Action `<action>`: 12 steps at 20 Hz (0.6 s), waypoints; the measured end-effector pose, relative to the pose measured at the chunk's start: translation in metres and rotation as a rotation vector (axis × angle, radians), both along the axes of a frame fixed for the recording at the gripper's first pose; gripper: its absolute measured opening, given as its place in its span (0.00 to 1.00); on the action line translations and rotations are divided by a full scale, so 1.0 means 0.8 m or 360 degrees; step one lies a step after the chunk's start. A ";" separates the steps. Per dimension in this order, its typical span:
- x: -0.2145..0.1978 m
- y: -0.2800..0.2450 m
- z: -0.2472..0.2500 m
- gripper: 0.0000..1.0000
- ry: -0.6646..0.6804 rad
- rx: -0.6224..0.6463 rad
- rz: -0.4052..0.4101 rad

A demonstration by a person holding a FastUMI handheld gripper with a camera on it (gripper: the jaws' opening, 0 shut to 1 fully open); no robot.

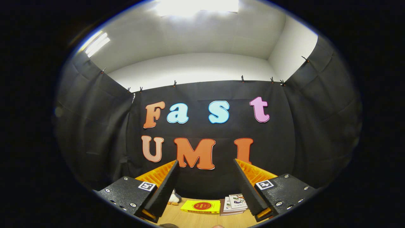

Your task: Open the storage box then place both shoes into the box .Put the left shoe in first, then the right shoe, with the right side of both shoes facing outward in a uniform manner.

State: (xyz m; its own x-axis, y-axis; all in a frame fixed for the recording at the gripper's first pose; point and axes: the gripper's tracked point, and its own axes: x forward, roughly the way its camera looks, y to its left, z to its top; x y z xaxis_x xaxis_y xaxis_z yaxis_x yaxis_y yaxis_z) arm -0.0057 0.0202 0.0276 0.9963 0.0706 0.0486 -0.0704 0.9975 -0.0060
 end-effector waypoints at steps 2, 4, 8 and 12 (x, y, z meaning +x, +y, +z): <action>-0.001 0.009 -0.015 0.99 0.0052 0.0019 0.0031; 0.000 0.019 -0.031 0.99 0.0120 0.0034 0.0059; -0.001 0.050 -0.069 0.99 0.0245 0.0117 0.0169; -0.001 0.090 -0.122 0.99 0.0416 0.0239 0.0307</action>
